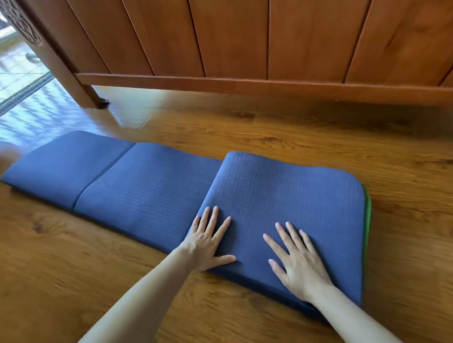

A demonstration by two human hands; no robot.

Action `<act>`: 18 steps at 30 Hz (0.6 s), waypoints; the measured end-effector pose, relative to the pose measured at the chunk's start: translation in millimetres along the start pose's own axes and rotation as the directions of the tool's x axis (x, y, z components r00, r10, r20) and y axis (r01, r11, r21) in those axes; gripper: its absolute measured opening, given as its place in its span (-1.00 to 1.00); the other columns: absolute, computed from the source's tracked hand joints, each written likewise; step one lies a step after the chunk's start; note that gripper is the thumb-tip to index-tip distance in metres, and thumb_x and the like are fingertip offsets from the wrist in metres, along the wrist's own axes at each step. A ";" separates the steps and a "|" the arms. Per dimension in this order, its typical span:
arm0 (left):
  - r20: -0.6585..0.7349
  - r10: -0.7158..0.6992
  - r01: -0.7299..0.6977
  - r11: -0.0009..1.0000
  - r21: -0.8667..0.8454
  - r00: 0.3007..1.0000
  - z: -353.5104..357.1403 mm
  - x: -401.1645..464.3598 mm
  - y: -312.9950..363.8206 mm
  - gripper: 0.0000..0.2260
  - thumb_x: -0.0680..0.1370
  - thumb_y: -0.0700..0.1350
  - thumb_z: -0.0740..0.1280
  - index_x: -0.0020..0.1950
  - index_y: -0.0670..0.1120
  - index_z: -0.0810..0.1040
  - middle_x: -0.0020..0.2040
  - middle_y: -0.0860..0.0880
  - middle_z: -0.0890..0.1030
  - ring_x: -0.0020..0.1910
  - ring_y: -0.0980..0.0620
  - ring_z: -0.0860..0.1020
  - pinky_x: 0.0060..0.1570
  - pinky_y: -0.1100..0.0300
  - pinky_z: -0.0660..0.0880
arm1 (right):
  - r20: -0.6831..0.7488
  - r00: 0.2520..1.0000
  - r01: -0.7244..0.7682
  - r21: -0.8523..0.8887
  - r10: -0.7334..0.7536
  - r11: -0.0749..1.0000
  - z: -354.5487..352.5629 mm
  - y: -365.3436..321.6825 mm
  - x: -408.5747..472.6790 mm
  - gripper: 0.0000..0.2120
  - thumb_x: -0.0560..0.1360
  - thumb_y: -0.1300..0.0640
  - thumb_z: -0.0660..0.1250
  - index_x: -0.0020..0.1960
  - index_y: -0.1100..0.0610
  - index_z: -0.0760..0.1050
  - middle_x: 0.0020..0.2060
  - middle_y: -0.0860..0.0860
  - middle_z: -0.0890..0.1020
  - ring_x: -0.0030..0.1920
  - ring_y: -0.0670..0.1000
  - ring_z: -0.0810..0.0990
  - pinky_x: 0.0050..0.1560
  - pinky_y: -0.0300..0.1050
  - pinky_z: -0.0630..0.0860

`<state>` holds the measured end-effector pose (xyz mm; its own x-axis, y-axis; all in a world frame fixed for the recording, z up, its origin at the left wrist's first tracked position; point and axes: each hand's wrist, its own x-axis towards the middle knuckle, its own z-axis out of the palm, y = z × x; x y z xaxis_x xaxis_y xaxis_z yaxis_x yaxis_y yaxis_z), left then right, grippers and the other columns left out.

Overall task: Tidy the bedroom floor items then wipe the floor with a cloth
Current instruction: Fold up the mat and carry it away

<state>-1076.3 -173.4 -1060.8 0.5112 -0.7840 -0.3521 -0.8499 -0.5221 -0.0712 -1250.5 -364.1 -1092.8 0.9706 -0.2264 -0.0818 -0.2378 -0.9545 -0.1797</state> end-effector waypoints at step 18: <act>-0.212 0.067 -0.077 0.996 -0.037 0.975 37.8 -27.2 -8.3 0.05 0.17 0.38 0.43 0.49 -0.10 0.16 0.47 -0.18 0.27 0.43 -0.15 0.27 0.33 -0.08 0.32 | 0.004 0.996 0.093 -0.108 -0.093 0.990 19.7 -70.2 -6.1 -0.01 0.20 -0.28 0.49 0.47 0.07 0.17 0.40 0.19 0.35 0.39 0.21 0.34 0.35 0.20 0.24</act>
<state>-1087.9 -135.0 -1085.9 0.4683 -0.8707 -0.1503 -0.8813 -0.4724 -0.0096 -1240.5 -291.9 -1098.9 0.9884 -0.1356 -0.0686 -0.1409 -0.9868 -0.0796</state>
